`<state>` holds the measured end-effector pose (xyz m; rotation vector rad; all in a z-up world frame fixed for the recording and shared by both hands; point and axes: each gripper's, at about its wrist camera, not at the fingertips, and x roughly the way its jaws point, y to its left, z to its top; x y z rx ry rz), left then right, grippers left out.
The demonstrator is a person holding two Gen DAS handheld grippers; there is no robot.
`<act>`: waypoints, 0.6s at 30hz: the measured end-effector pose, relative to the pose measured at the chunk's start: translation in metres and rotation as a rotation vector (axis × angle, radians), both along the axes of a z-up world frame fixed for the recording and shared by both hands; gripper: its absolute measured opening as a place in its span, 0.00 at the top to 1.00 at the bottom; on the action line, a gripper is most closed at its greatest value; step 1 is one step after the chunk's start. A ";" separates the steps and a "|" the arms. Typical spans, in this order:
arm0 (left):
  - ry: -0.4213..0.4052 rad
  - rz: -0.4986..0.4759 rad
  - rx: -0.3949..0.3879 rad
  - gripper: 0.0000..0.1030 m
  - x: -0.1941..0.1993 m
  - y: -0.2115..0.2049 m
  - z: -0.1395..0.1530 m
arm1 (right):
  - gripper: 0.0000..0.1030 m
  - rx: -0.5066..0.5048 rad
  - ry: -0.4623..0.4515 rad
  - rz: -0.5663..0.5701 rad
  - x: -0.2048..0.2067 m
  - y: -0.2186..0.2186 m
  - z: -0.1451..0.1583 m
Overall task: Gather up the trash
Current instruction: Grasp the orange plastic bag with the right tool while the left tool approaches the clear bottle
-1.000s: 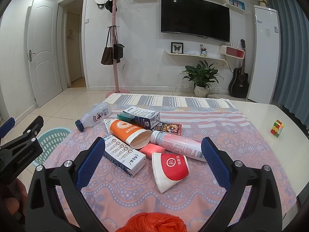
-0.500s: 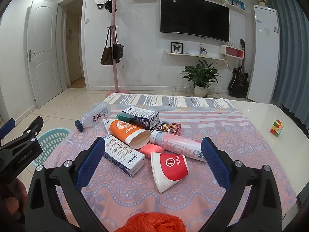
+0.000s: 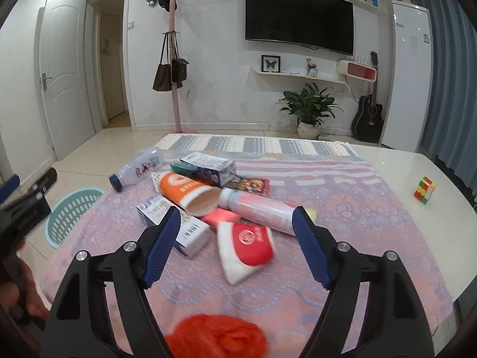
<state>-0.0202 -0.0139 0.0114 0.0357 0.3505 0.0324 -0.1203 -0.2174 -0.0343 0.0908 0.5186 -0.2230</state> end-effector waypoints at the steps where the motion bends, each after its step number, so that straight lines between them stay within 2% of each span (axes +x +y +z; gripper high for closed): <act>1: -0.002 -0.001 0.006 0.07 -0.001 -0.001 0.000 | 0.29 0.006 0.010 0.005 -0.005 -0.003 -0.003; 6: -0.023 0.003 0.031 0.07 -0.007 -0.006 0.006 | 0.29 0.010 0.061 0.065 -0.029 -0.008 -0.026; 8: -0.025 0.005 0.031 0.07 -0.009 -0.008 0.008 | 0.29 0.039 0.108 0.114 -0.037 -0.006 -0.044; 10: -0.022 0.006 0.033 0.07 -0.011 -0.010 0.009 | 0.28 0.021 0.151 0.144 -0.041 0.001 -0.063; 12: -0.018 0.008 0.032 0.07 -0.011 -0.010 0.010 | 0.24 0.024 0.182 0.153 -0.041 0.003 -0.079; 14: -0.006 0.005 0.021 0.07 -0.010 -0.009 0.012 | 0.24 0.067 0.211 0.167 -0.038 0.004 -0.093; 18: 0.031 -0.022 -0.013 0.07 -0.003 -0.008 0.012 | 0.17 0.093 0.229 0.212 -0.033 0.013 -0.103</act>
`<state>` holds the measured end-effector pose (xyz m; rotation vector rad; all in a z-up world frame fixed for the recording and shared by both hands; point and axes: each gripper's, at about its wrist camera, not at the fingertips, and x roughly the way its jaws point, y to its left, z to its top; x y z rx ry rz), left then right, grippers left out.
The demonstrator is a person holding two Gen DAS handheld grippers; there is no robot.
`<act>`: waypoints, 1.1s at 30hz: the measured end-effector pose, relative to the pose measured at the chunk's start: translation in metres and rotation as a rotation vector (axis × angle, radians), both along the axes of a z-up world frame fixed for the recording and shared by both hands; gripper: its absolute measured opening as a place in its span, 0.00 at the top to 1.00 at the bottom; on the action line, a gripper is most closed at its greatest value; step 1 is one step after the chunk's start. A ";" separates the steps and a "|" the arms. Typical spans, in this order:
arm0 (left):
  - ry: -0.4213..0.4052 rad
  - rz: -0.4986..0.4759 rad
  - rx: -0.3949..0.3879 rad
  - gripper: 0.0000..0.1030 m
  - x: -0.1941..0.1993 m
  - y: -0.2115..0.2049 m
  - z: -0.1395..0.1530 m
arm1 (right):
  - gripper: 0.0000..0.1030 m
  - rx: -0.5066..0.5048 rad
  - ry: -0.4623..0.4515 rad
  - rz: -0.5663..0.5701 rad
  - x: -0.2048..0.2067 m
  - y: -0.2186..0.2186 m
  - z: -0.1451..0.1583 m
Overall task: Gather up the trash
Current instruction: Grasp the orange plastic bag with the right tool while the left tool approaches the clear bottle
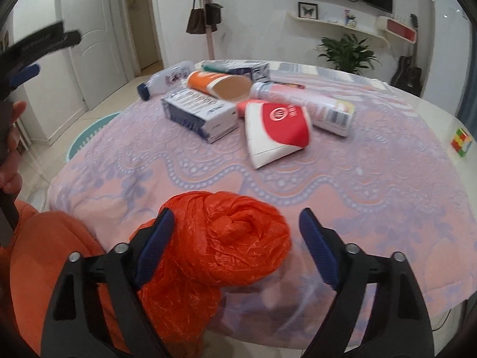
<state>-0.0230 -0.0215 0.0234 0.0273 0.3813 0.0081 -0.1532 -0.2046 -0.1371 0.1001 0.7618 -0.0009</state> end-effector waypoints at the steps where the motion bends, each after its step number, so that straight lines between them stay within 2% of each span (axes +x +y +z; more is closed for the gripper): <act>1: 0.016 -0.014 -0.011 0.07 0.004 -0.001 -0.001 | 0.17 -0.005 0.004 0.005 0.001 0.003 -0.002; 8: 0.141 -0.049 -0.066 0.07 0.046 0.008 -0.010 | 0.19 0.010 0.064 0.037 0.012 0.013 -0.019; 9: 0.158 -0.055 -0.069 0.07 0.057 0.012 -0.010 | 0.28 0.013 0.067 0.043 0.014 0.014 -0.021; 10: 0.171 -0.056 -0.072 0.07 0.067 0.015 -0.010 | 0.42 0.031 0.074 0.063 0.016 0.015 -0.022; 12: 0.201 -0.080 -0.078 0.07 0.089 0.020 -0.010 | 0.56 0.048 0.076 0.106 0.019 0.022 -0.020; 15: 0.230 -0.117 -0.063 0.07 0.121 0.021 -0.013 | 0.64 0.000 0.065 0.136 0.022 0.033 -0.013; 22: 0.325 -0.180 -0.073 0.07 0.214 0.021 -0.039 | 0.67 -0.022 0.011 0.127 0.047 0.029 0.017; 26: 0.417 -0.212 -0.036 0.08 0.264 0.011 -0.071 | 0.67 -0.021 -0.023 0.111 0.068 0.023 0.034; 29: 0.455 -0.226 -0.012 0.09 0.290 0.005 -0.089 | 0.67 -0.019 -0.056 0.102 0.083 0.019 0.047; 32: 0.495 -0.252 0.013 0.15 0.309 -0.003 -0.102 | 0.67 -0.019 -0.068 0.107 0.095 0.019 0.053; 33: 0.511 -0.261 0.016 0.21 0.314 -0.005 -0.106 | 0.67 -0.022 -0.067 0.111 0.098 0.020 0.053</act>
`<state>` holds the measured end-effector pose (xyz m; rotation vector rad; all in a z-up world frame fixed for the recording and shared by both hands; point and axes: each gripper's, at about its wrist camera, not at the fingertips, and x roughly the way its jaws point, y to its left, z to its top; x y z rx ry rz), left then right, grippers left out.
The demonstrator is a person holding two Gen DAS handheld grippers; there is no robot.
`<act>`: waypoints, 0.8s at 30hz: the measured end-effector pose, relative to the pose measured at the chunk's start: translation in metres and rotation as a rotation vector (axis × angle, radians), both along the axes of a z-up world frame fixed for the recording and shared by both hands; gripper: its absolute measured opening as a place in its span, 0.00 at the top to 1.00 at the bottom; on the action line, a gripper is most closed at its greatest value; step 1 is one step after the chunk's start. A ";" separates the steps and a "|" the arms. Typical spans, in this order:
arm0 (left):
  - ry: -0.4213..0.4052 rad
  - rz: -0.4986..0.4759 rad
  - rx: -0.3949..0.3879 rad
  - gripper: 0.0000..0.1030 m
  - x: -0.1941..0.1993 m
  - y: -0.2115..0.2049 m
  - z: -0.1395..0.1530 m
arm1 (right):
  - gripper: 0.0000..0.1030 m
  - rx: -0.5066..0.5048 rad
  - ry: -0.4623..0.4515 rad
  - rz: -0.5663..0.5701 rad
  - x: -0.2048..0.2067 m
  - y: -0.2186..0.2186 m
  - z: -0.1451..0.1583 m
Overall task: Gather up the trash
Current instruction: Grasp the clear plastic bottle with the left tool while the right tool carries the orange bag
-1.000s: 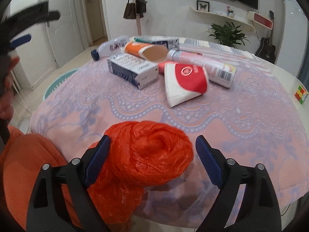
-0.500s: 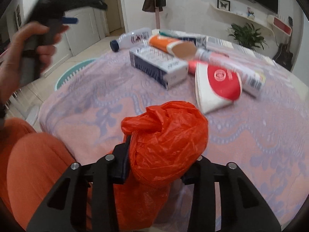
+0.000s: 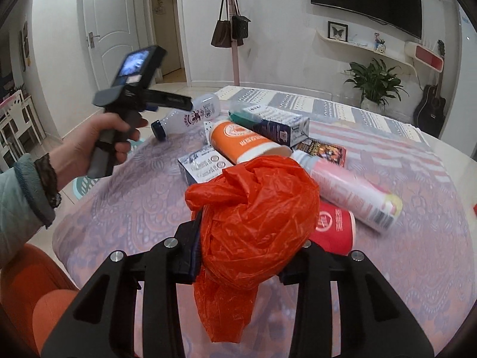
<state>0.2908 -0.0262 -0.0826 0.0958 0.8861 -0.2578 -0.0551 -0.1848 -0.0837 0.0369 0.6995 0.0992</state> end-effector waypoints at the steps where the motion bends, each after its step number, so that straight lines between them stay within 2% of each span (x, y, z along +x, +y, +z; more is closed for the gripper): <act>1: 0.018 -0.012 -0.009 0.28 0.004 -0.001 -0.003 | 0.67 -0.004 -0.001 0.004 0.001 0.002 0.001; 3: 0.049 -0.026 -0.027 0.35 0.012 -0.005 -0.009 | 0.67 -0.011 -0.004 0.008 0.003 0.003 0.002; 4: 0.051 -0.032 -0.038 0.45 0.011 -0.004 -0.009 | 0.67 -0.011 -0.006 0.012 0.006 0.004 0.003; 7: 0.046 -0.044 -0.040 0.50 0.008 -0.006 -0.009 | 0.67 -0.008 -0.016 0.017 0.014 0.007 0.007; 11: 0.011 -0.030 -0.073 0.51 -0.010 0.007 0.004 | 0.67 -0.001 -0.051 0.042 0.024 0.020 0.020; 19: -0.081 0.153 -0.165 0.50 -0.071 0.100 0.062 | 0.67 0.012 -0.141 0.169 0.065 0.082 0.055; 22: -0.088 0.238 -0.181 0.50 -0.091 0.141 0.070 | 0.67 0.045 -0.125 0.227 0.088 0.114 0.058; 24: -0.088 0.308 -0.182 0.50 -0.106 0.173 0.065 | 0.67 0.073 -0.104 0.260 0.103 0.134 0.058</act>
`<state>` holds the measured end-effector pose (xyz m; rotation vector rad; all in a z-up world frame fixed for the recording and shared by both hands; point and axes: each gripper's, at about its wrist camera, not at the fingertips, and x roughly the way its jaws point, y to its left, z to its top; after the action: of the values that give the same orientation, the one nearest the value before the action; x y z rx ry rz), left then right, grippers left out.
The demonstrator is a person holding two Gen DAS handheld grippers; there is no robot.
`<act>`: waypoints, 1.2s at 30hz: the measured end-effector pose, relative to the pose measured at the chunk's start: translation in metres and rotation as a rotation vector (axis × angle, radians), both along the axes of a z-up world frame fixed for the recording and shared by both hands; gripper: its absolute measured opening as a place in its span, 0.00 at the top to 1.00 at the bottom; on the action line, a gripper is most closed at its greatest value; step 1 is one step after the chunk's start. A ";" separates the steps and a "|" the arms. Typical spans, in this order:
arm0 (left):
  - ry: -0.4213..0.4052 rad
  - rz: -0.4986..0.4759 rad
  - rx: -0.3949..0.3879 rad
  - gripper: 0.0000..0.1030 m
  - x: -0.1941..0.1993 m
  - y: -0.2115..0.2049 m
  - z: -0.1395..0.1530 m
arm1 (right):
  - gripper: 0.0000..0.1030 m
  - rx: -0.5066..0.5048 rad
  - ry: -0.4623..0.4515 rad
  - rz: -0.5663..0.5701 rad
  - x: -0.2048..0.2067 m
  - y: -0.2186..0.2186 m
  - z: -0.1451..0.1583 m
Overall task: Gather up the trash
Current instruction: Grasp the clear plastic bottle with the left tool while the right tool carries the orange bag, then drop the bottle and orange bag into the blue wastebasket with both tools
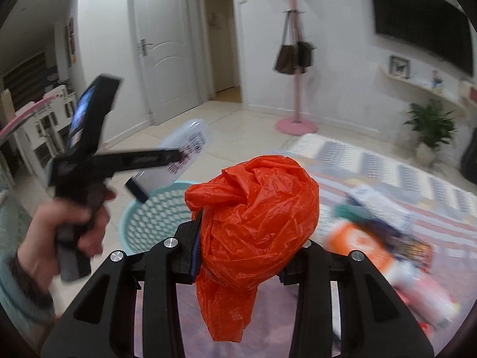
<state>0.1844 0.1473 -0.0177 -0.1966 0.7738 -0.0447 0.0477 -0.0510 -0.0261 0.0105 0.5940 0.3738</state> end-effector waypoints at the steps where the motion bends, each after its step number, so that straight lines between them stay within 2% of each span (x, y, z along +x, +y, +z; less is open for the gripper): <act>1: 0.011 0.022 0.002 0.50 -0.002 0.011 -0.005 | 0.67 0.012 0.014 0.024 0.009 0.013 -0.001; 5: 0.085 0.119 -0.036 0.50 -0.013 0.059 -0.035 | 0.66 -0.023 0.052 0.091 0.034 0.065 -0.010; 10: 0.167 0.194 -0.100 0.50 -0.007 0.093 -0.064 | 0.66 -0.075 0.110 0.142 0.059 0.121 -0.029; 18: 0.316 0.262 -0.167 0.50 -0.005 0.129 -0.117 | 0.65 -0.100 0.218 0.127 0.097 0.157 -0.063; 22: 0.320 0.269 -0.199 0.50 -0.009 0.136 -0.128 | 0.63 -0.105 0.237 0.122 0.105 0.166 -0.079; 24: 0.319 0.259 -0.196 0.51 -0.009 0.133 -0.129 | 0.62 -0.105 0.246 0.116 0.109 0.169 -0.085; 28: 0.295 0.242 -0.199 0.45 -0.007 0.127 -0.125 | 0.60 -0.114 0.272 0.111 0.114 0.173 -0.095; 30: 0.289 0.251 -0.180 0.45 -0.007 0.126 -0.122 | 0.57 -0.121 0.272 0.106 0.115 0.175 -0.097; 33: 0.274 0.270 -0.194 0.45 -0.011 0.130 -0.120 | 0.56 -0.113 0.271 0.101 0.116 0.173 -0.097; 35: 0.266 0.292 -0.201 0.45 -0.012 0.133 -0.117 | 0.49 -0.108 0.269 0.095 0.116 0.172 -0.097; 36: 0.254 0.310 -0.206 0.45 -0.015 0.136 -0.114 | 0.37 -0.106 0.267 0.094 0.116 0.172 -0.097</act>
<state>0.1693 0.2835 -0.1320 -0.5241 0.9842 0.1986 0.1640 0.1209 -0.1230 -0.0700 0.8799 0.4357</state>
